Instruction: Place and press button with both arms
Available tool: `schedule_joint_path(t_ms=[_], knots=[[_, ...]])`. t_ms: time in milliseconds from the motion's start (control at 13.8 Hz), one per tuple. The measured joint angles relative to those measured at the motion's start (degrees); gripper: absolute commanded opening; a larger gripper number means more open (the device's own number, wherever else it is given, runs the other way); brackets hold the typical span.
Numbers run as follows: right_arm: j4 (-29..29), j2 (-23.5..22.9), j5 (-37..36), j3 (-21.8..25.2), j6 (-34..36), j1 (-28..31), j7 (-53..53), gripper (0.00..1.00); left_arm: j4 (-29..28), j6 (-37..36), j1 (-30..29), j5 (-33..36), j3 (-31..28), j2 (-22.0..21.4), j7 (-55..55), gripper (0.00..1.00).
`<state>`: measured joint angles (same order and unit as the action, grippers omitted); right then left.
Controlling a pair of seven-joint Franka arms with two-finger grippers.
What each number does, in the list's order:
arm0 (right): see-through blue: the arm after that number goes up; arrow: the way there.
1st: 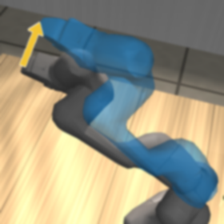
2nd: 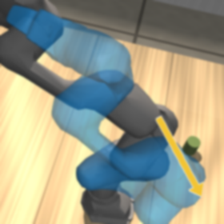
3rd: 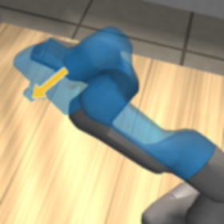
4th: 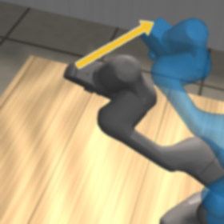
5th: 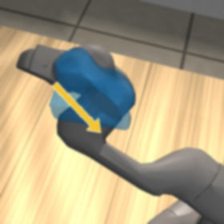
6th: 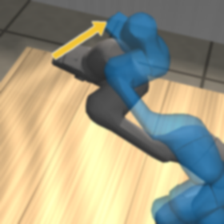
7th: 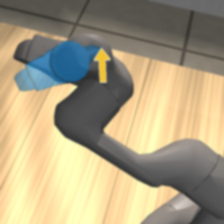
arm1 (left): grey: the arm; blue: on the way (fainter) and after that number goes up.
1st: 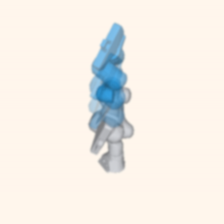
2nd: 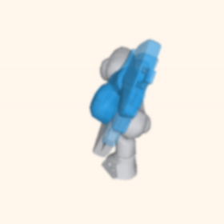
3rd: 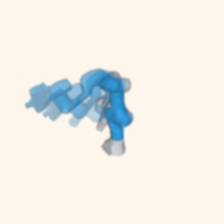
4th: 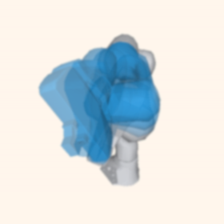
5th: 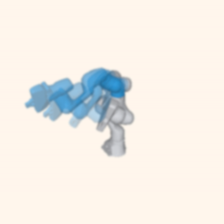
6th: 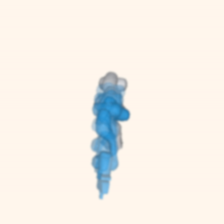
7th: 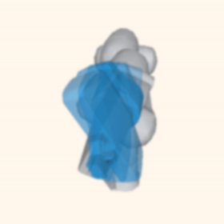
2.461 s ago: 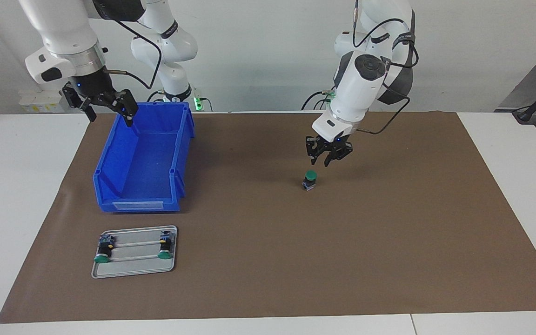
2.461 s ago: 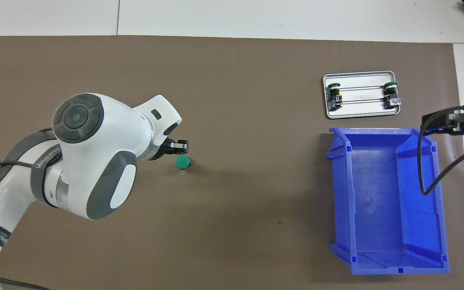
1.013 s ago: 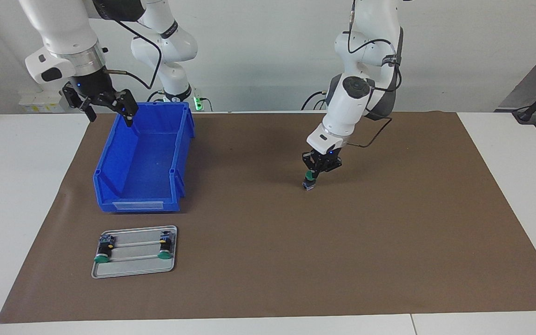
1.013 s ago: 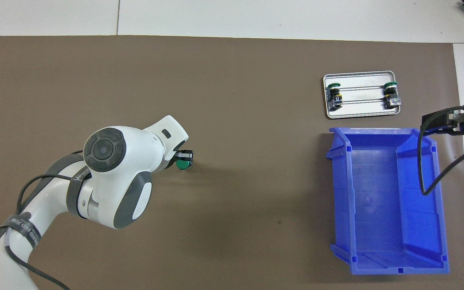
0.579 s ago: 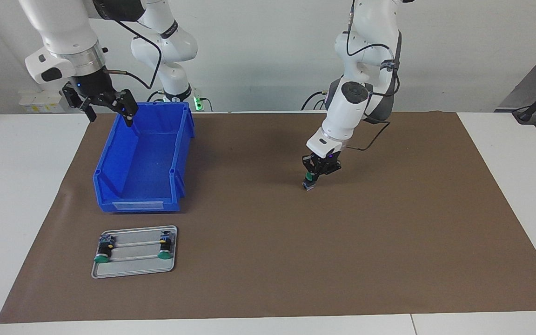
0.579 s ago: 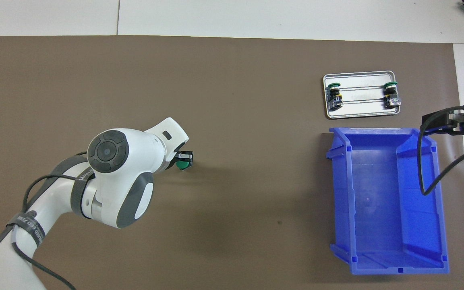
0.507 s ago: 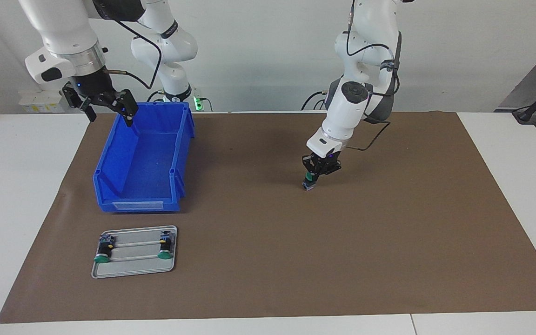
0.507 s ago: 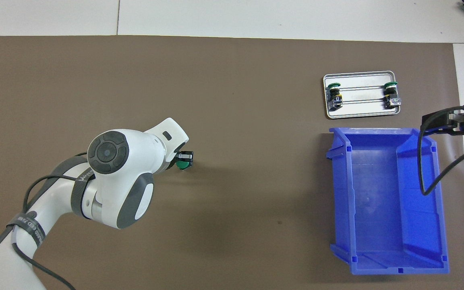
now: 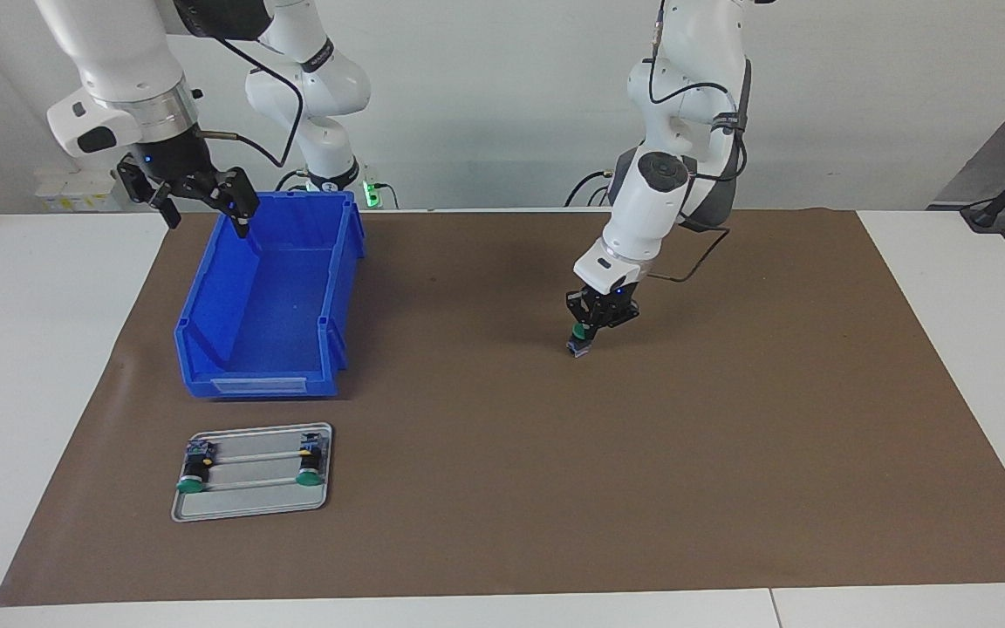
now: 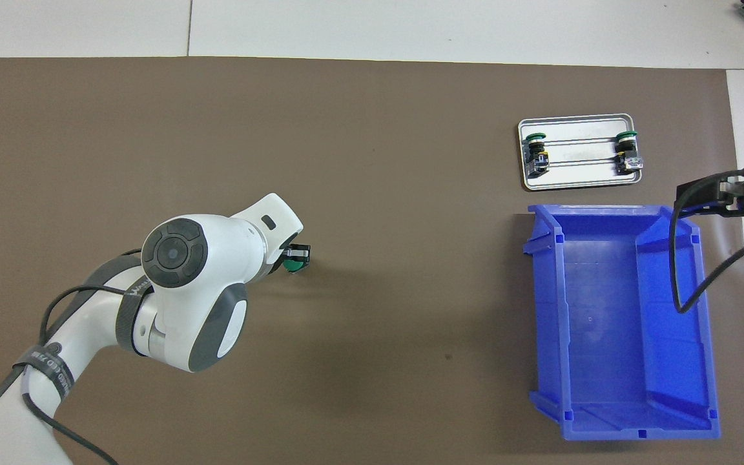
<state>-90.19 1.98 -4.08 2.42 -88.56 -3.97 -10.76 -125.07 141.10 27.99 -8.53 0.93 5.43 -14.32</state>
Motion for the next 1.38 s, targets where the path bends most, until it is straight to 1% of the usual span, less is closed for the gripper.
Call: schedule_joint_path(t_ms=[290, 434, 652, 796, 1013, 1375], knots=[[0.0, 0.0, 0.0, 0.0, 0.0, 0.0, 0.0, 1.0, -0.04, 0.2, 0.08, 0.07, -0.06, -0.08, 0.0, 0.0], [0.0, 0.0, 0.0, 0.0, 0.0, 0.0, 0.0, 1.0, 1.96, -2.94, 0.08, 0.06, -0.27, 0.22, 0.0, 0.0], [0.0, 0.0, 0.0, 0.0, 0.0, 0.0, 0.0, 1.0, 8.75, -11.33, -0.65, 0.07, -0.98, 1.14, 0.0, 0.01], [0.0, 0.0, 0.0, 0.0, 0.0, 0.0, 0.0, 1.0, 13.43, -17.78, -2.82, 1.32, -1.32, 1.24, 0.46, 0.04], [0.0, 0.0, 0.0, 0.0, 0.0, 0.0, 0.0, 1.0, 20.34, -29.21, -7.83, 5.13, -1.57, 1.24, 5.02, 0.09], [0.0, 0.0, 0.0, 0.0, 0.0, 0.0, 0.0, 1.0, 31.26, -44.94, -18.82, 5.72, -1.88, 1.37, 15.11, 0.18]])
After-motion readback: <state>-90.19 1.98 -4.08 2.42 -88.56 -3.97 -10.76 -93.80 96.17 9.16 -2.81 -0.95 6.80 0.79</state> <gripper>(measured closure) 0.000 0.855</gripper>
